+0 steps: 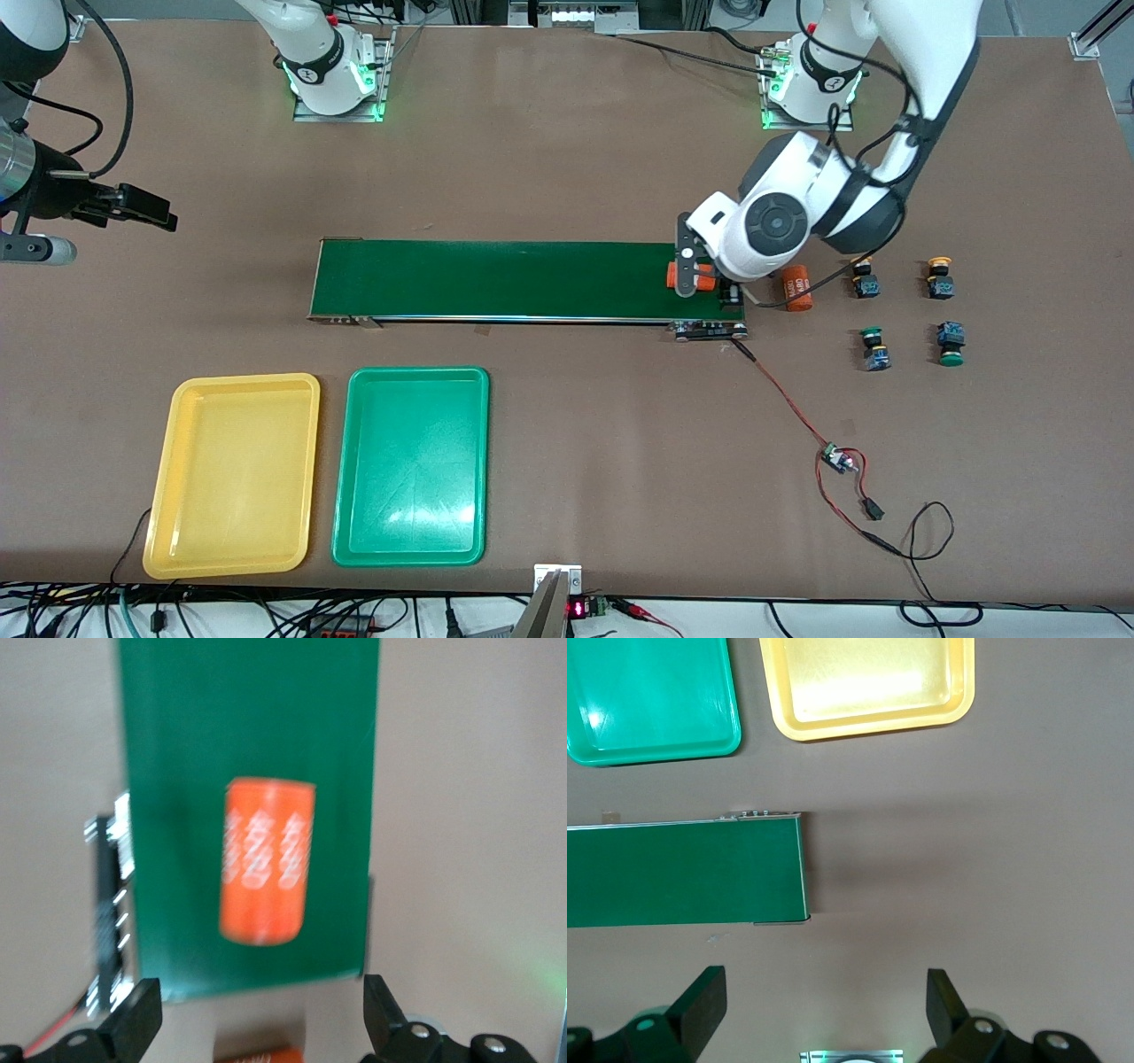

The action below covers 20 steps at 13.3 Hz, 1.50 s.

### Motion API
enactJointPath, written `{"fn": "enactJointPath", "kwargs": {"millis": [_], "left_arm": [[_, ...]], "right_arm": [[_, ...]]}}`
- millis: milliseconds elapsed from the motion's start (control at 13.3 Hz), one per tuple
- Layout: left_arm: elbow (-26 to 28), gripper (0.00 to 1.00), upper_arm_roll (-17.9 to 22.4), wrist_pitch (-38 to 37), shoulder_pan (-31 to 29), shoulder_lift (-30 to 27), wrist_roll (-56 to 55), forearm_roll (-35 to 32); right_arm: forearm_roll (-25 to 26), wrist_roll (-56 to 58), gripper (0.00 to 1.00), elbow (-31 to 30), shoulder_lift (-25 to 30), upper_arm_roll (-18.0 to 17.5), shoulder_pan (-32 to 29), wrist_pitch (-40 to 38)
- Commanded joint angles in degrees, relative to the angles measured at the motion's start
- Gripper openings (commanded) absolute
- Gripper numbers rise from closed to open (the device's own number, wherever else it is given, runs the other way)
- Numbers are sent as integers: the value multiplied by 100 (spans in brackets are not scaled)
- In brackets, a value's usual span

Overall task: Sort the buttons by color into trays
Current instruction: 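Lower the orange cylinder onto the green belt and open the left gripper, then move the left gripper back over the push buttons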

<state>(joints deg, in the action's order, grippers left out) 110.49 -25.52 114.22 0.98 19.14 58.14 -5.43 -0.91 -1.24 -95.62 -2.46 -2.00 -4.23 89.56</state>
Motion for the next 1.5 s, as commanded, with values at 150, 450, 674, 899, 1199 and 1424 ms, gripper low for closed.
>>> {"fn": "enactJointPath", "kwargs": {"millis": [150,450,674,899,1199,1424], "left_arm": [[-141,100,905,3,-467,-235,13,59],[-221,100,1767,826,-476,-78,-5,-11],[-160,100,2182,945,-625,-7,-414,225],[226,100,2261,629,-862,-68,-2188,297],[929,100,2261,618,-1020,-358,-3634,524],[1412,100,2261,986,-1143,-446,-3722,876]], "right_arm": [[-85,-16,100,-1,18,-19,1,27],[-85,-16,100,-9,18,-19,1,36],[-85,-16,100,-9,18,-19,53,36],[-85,-16,100,-9,9,-19,89,53],[-85,-16,100,-9,9,-19,89,62],[-85,-16,100,-9,0,-19,115,79]]}}
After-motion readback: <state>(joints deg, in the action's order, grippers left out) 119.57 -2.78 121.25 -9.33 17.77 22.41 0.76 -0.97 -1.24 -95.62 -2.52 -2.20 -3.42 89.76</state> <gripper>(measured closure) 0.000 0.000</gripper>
